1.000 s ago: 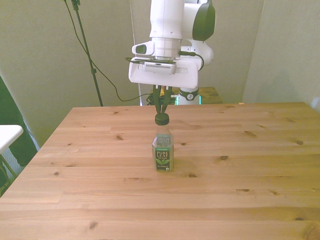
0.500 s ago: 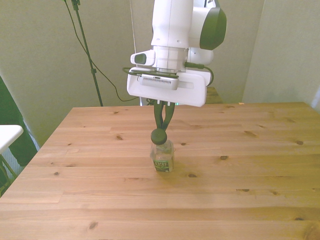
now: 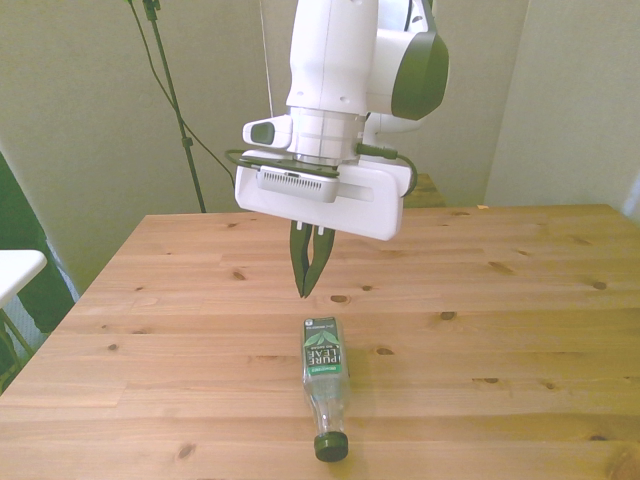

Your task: Knock down the bottle

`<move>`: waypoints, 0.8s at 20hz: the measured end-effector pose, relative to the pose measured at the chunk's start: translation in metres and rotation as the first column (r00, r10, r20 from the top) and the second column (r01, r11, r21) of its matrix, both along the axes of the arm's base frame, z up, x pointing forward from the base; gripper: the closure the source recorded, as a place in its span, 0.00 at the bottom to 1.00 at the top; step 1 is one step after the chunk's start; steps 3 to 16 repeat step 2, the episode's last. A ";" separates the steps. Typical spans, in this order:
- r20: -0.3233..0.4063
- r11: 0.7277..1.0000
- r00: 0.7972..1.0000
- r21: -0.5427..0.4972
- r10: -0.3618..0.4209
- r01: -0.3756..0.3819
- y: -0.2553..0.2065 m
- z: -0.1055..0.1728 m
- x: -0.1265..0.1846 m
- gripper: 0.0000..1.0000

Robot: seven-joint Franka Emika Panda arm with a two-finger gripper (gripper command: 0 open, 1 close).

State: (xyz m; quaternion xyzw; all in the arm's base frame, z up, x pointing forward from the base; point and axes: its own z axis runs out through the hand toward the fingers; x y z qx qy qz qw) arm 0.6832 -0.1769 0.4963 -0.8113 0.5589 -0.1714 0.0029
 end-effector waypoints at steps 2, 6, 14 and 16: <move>0.011 1.000 1.000 -0.005 -0.003 0.003 -0.002 -0.001 0.005 1.00; 0.011 1.000 1.000 -0.005 -0.003 0.003 -0.002 -0.001 0.005 1.00; 0.011 1.000 1.000 -0.005 -0.003 0.003 -0.002 -0.001 0.005 1.00; 0.011 1.000 1.000 -0.005 -0.003 0.003 -0.002 -0.001 0.005 1.00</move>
